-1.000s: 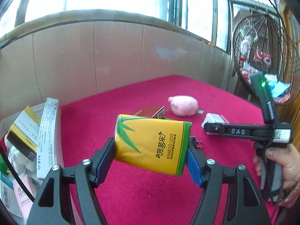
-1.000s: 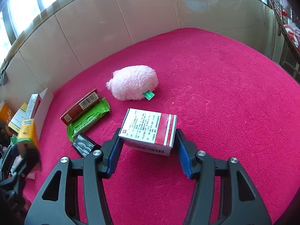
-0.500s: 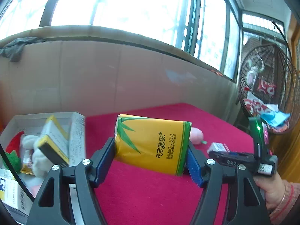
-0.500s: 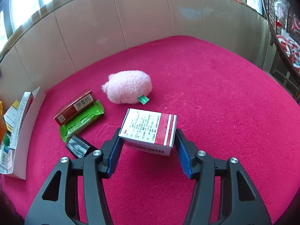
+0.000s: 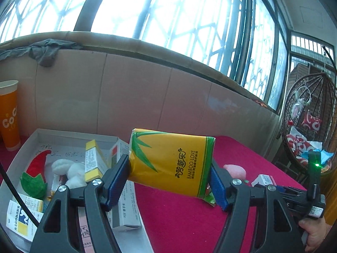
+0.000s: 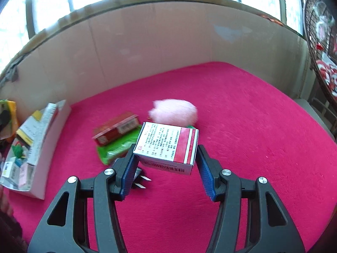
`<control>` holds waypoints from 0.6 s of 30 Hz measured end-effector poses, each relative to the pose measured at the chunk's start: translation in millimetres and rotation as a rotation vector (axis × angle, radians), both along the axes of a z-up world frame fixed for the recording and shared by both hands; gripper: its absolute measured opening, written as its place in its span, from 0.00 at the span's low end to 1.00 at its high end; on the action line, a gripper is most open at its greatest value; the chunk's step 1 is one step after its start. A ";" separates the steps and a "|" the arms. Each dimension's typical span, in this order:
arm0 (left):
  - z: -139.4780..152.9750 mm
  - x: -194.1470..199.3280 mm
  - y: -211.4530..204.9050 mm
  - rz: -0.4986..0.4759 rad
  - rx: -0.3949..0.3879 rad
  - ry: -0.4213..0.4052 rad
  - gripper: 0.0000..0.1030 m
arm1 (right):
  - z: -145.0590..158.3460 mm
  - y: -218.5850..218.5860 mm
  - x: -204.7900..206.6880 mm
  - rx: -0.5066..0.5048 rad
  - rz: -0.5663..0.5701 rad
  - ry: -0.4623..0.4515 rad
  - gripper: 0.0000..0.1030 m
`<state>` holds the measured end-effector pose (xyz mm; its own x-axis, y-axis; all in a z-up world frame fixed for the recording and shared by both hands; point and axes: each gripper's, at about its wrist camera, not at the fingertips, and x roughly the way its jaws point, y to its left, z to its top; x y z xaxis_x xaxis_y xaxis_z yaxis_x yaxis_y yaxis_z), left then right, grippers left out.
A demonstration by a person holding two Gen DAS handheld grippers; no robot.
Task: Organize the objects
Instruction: 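Carry tissue pack in left gripper and white-red box in right gripper to tray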
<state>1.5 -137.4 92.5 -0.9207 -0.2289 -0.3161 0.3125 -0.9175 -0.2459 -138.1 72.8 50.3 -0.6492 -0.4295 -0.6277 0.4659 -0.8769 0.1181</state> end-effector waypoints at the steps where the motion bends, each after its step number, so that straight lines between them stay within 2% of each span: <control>1: 0.5 1.5 -2.4 0.006 0.002 0.003 0.69 | 3.0 -3.2 3.2 -0.003 0.012 0.006 0.53; 18: 7.2 23.8 -43.3 0.111 0.056 0.058 0.69 | 36.2 -61.6 54.5 -0.016 0.215 0.058 0.53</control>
<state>25.3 -180.6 99.7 -0.9078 -0.3142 -0.2779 0.3954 -0.8621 -0.3168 -83.6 11.1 86.5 -0.5766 -0.5714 -0.5841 0.6484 -0.7549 0.0984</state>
